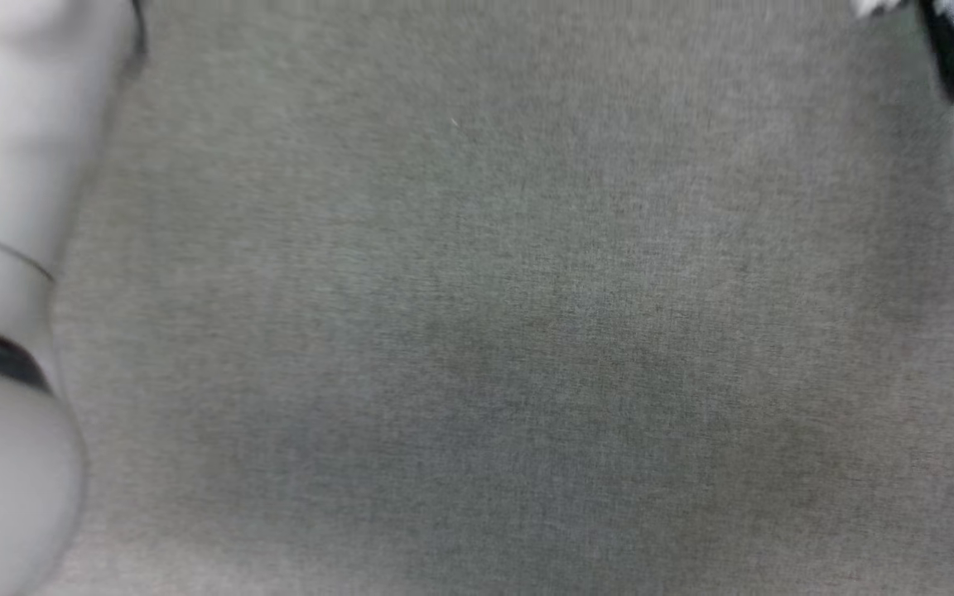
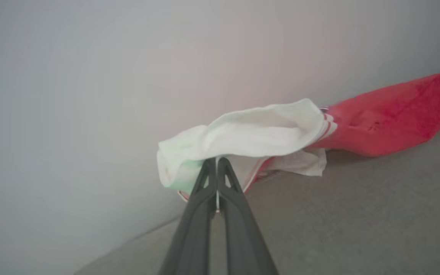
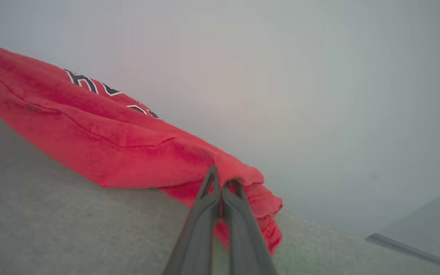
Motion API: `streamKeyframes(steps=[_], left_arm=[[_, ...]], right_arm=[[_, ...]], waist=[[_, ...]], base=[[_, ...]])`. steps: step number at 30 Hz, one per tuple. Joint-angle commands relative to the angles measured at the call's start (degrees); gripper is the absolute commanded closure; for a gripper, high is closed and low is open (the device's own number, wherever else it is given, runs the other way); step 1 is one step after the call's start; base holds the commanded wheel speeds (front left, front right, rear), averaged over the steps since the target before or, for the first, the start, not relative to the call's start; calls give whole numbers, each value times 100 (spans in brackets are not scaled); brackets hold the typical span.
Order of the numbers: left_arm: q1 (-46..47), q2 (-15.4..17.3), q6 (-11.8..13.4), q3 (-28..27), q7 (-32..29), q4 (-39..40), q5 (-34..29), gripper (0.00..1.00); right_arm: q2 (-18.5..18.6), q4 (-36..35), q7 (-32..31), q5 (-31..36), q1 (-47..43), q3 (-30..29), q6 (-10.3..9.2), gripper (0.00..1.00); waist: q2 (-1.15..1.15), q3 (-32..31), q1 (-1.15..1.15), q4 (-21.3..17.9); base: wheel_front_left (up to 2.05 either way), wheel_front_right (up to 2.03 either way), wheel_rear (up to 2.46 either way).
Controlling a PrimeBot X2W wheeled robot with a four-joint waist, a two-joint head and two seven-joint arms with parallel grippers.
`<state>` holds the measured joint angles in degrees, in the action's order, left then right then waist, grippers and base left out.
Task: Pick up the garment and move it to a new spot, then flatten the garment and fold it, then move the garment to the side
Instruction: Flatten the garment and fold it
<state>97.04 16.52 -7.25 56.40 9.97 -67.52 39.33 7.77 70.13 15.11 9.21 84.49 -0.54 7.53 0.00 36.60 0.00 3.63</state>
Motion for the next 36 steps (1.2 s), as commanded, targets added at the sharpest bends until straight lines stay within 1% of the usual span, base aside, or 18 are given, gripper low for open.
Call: streamKeyframes(steps=[1, 3, 6, 10, 13, 15, 17, 19, 22, 25, 27, 28, 30, 32, 34, 36], left_arm=[[-299, -15, -15, 64, -23, 120, 66, 100], [-789, 40, -18, 191, -187, 403, 235, 100], [-1526, 306, -17, 345, -362, 904, 528, 100], [-2532, 748, -15, 469, -590, 1616, 818, 100], [-3312, 1124, 186, 509, -817, 2345, 1016, 100], [-3857, 1442, 442, 546, -1031, 3001, 1154, 100], [-4376, 1766, 796, 541, -1272, 3810, 1331, 100], [-4880, 2123, 1258, 567, -1485, 4696, 1453, 100], [-5591, 2657, 1963, 646, -1788, 5927, 1593, 100], [-6193, 3033, 2625, 687, -1979, 6986, 1788, 100], [-6550, 3235, 3031, 720, -2060, 7570, 1878, 100], [-6550, 3235, 3031, 720, -2060, 7570, 1878, 100], [-6923, 3334, 3351, 800, -2133, 8040, 2023, 100], [-7205, 3398, 3594, 861, -2163, 8381, 2143, 100], [-7472, 3409, 3761, 909, -2165, 8629, 2290, 100], [-7650, 3444, 3865, 951, -2131, 8756, 2322, 100]], right_arm=[[38, 50, 1, -162, -208, 127, -7, 100], [73, 134, 1, -477, -549, 443, -7, 100], [171, 144, 2, -969, -1085, 892, -7, 100], [382, -56, 1, -1691, -1992, 1599, -7, 100], [636, -438, -135, -2370, -2698, 2181, -7, 100], [957, -865, -301, -2839, -3170, 2555, -7, 100], [1273, -1372, -538, -3393, -3650, 2811, -7, 100], [1687, -1945, -762, -3858, -4117, 3039, -7, 100], [2256, -2701, -1033, -4415, -4745, 3189, -7, 100], [2725, -3281, -1279, -4770, -5401, 3261, -8, 100], [2937, -3622, -1431, -4993, -5844, 3304, -8, 100], [2937, -3622, -1431, -4993, -5844, 3304, -8, 100], [3147, -3856, -1518, -5110, -6232, 3231, -8, 100], [3260, -4030, -1651, -5257, -6667, 3182, -8, 100], [3340, -4187, -1792, -5380, -7084, 3131, -8, 100], [3388, -4345, -1945, -5521, -7439, 3040, -8, 100]], waist=[[0, -859, 0, 131], [0, -1136, 0, 170], [0, -1530, 0, 199], [0, -2020, 0, 191], [0, -2334, 0, 182], [0, -2520, 0, 182], [0, -2654, 0, 186], [0, -2759, 0, 196], [0, -2877, 0, 181], [0, -2980, 0, 177], [0, -3059, 0, 170], [0, -3059, 0, 170], [0, -3113, 0, 172], [0, -3163, 0, 185], [0, -3211, 0, 205], [0, -3242, 0, 208]], base=[[0, 0, 0], [0, 0, 0], [0, 0, 0], [0, 0, 0], [0, 0, 0], [0, 0, 0], [0, 0, 0], [0, 0, 0], [0, 0, 0], [0, 0, 0], [0, 0, 0], [0, 0, 0], [0, 0, 0], [0, 0, 0], [0, 0, 0], [0, 0, 0]])
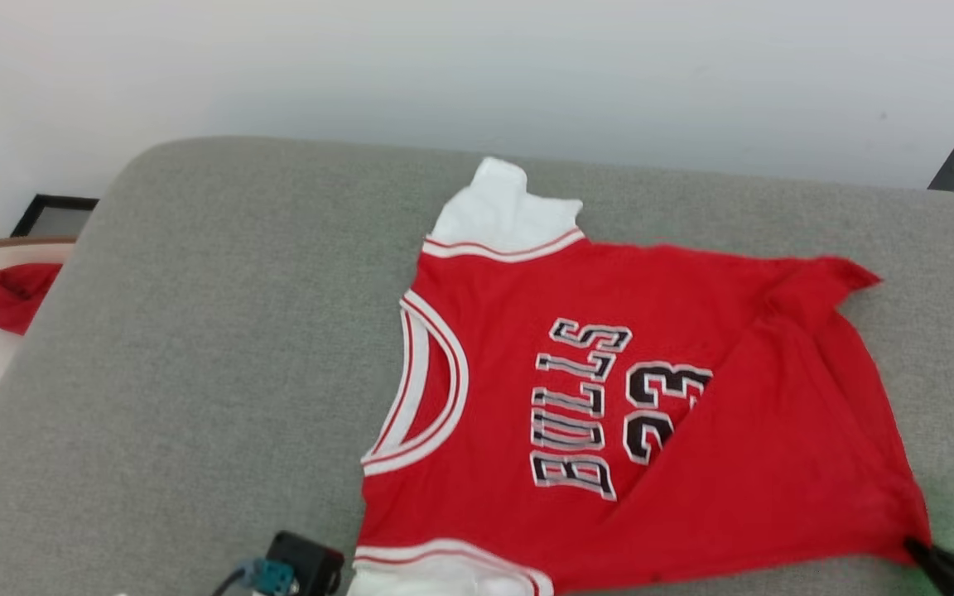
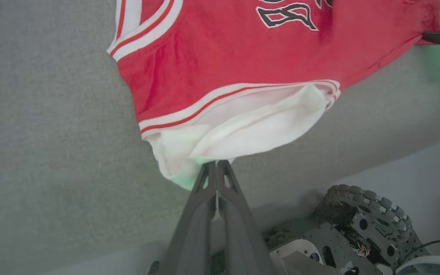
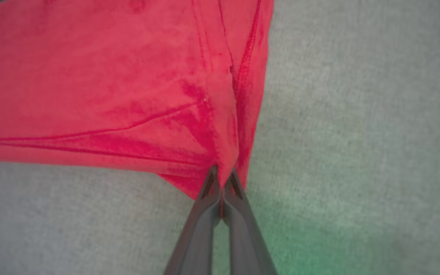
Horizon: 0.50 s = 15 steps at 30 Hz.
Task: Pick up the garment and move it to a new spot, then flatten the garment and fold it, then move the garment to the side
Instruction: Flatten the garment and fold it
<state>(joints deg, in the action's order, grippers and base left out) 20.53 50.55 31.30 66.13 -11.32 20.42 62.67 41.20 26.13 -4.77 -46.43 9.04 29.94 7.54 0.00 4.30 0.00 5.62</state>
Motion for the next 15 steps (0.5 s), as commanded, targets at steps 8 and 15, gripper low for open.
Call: streamKeyframes(steps=[8, 15], left_arm=[[-493, 106, 181, -33, 91, 127, 350, 100], [-572, 361, 364, -60, -4, 369, 403, 100]], right_arm=[[80, -578, -430, -450, -1013, -446, -9, 100], [-5, -1076, -740, -545, -1526, -944, -9, 100]], waist=[[0, -102, 0, -87], [0, -75, 0, -250]], base=[[0, 0, 0], [0, 0, 0]])
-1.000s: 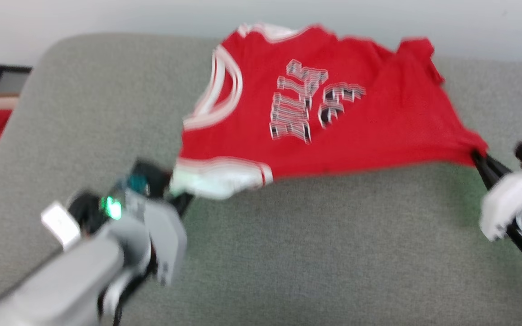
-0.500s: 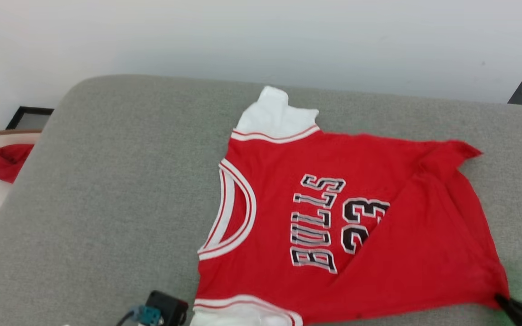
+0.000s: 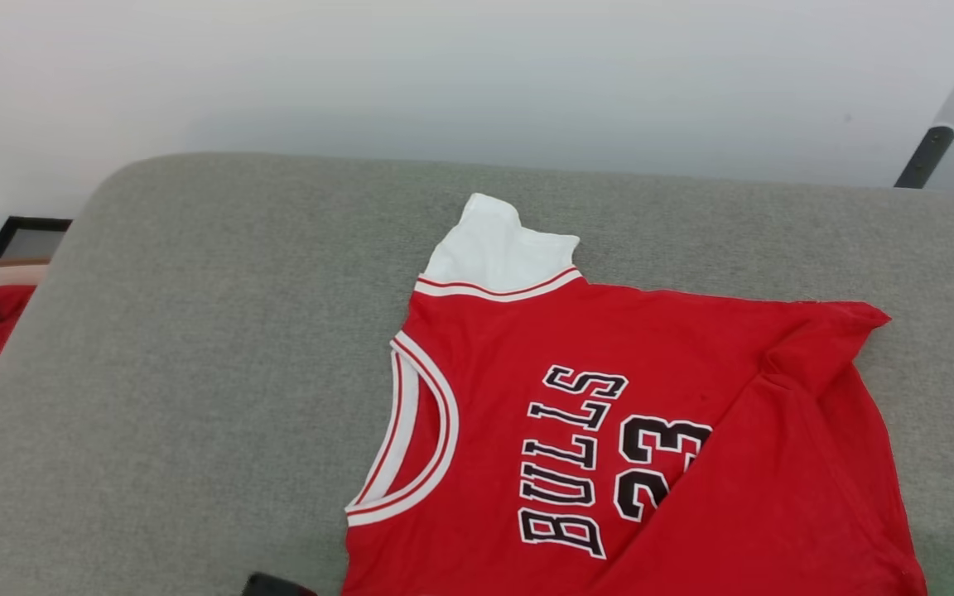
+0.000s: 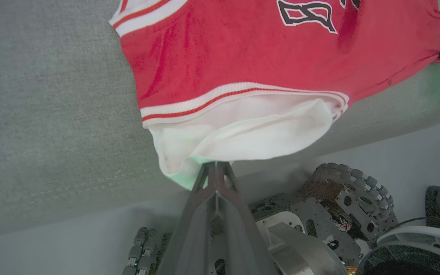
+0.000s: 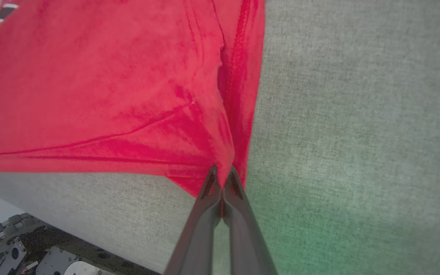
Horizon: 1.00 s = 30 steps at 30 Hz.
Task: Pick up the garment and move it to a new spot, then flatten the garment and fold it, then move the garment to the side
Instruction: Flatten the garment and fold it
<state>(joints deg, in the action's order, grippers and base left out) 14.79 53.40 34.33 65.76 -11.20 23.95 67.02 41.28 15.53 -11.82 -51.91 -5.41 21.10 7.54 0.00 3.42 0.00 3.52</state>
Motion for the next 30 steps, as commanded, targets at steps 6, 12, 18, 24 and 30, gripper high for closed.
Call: streamKeyframes(steps=[6, 12, 18, 24, 30], left_arm=[[677, 431, 166, -80, -252, 357, -626, 100], [1644, 593, -116, -68, -854, 324, -1241, 100], [2426, 297, -862, -45, -1210, -393, -1475, 100], [3004, -153, -1713, -15, -1215, -1594, -1539, 100], [3326, -582, -2447, 42, -1193, -2793, -1398, 100]], right_arm=[[-96, -521, -457, -39, -151, -583, -9, 100], [-331, -877, -1063, 311, 237, -1077, -9, 100], [-707, -902, -1717, 966, 926, -1234, -8, 100], [-984, -632, -2050, 1571, 1589, -1212, -8, 100], [-1160, -221, -2208, 1946, 2152, -991, -9, 100]], waist=[[0, 54, 0, -190], [0, 126, 0, -388], [0, 255, 0, -562], [0, 424, 0, -614], [0, 612, 0, -633]], base=[[0, 0, 0], [0, 0, 0], [0, 0, 0], [0, 0, 0], [0, 0, 0]])
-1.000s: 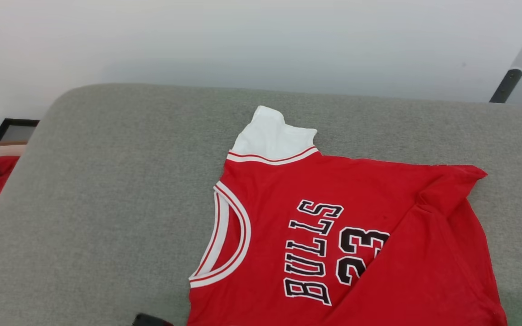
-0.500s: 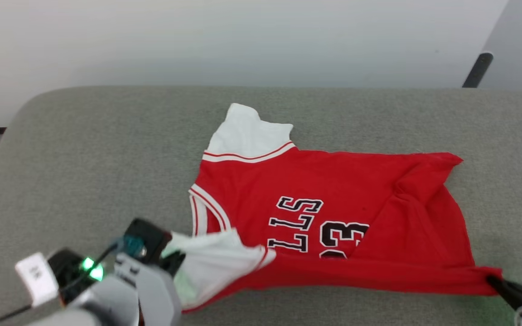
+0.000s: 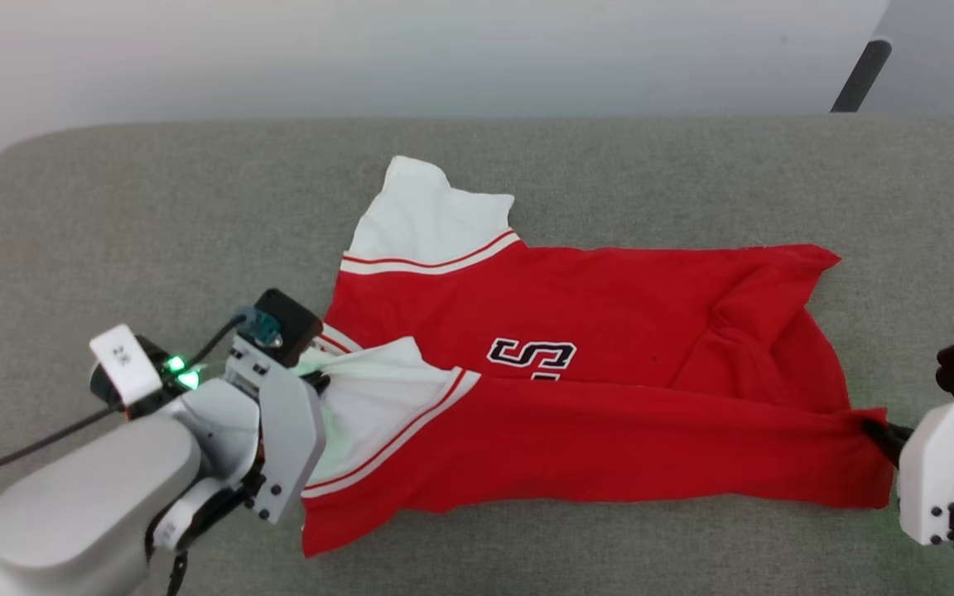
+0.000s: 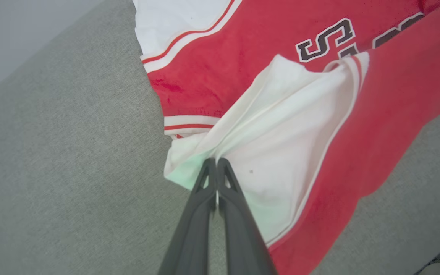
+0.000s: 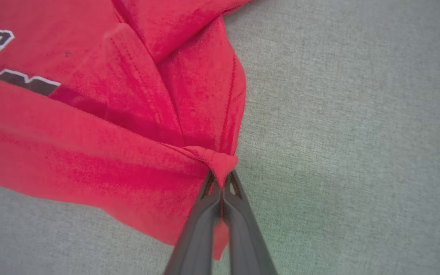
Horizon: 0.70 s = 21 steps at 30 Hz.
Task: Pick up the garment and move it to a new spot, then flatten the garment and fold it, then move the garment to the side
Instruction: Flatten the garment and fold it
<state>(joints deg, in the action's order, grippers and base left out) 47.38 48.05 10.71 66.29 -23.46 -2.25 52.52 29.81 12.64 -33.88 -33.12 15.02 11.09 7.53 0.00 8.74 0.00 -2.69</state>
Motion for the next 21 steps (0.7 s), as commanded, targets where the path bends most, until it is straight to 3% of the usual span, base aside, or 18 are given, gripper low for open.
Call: streamKeyframes(steps=[1, 8, 9, 11, 13, 15, 16, 18, 21], left_arm=[[102, -127, -201, -5, 45, -372, 78, 100], [198, -612, -737, 87, -62, -1430, 345, 99], [187, -670, -785, 76, -73, -1517, 424, 95], [188, -753, -864, 52, -130, -1692, 540, 73], [183, -829, -908, 23, -182, -1831, 662, 51], [176, -895, -932, -29, -195, -1924, 765, 0], [166, -922, -943, -31, -221, -1974, 812, 0], [148, -970, -959, -76, -245, -2029, 917, 0], [119, -986, -933, -107, -236, -2103, 990, 0]], right_arm=[[-35, 139, -10, 90, 176, 58, -7, 100], [-90, 495, -29, 152, 564, 432, -7, 100], [-83, 526, -41, 142, 601, 477, -7, 94], [-59, 578, -67, 120, 687, 554, -7, 84], [-11, 639, -100, 71, 734, 668, -7, 67], [10, 666, -121, 25, 811, 727, -7, 53], [30, 673, -127, 23, 823, 764, -7, 40], [44, 714, -108, -6, 864, 812, -7, 4], [60, 783, -81, -18, 923, 850, -7, 0]], waist=[[0, 109, 0, -11], [0, 206, 0, -6], [0, 209, 0, -4], [0, 206, 0, 0], [0, 188, 0, 14], [0, 159, 0, 22], [0, 141, 0, 26], [0, 97, 0, 33], [0, 11, 0, 38]], base=[[0, 0, 0], [0, 0, 0], [0, 0, 0], [0, 0, 0], [0, 0, 0], [0, 0, 0], [0, 0, 0], [0, 0, 0], [0, 0, 0]])
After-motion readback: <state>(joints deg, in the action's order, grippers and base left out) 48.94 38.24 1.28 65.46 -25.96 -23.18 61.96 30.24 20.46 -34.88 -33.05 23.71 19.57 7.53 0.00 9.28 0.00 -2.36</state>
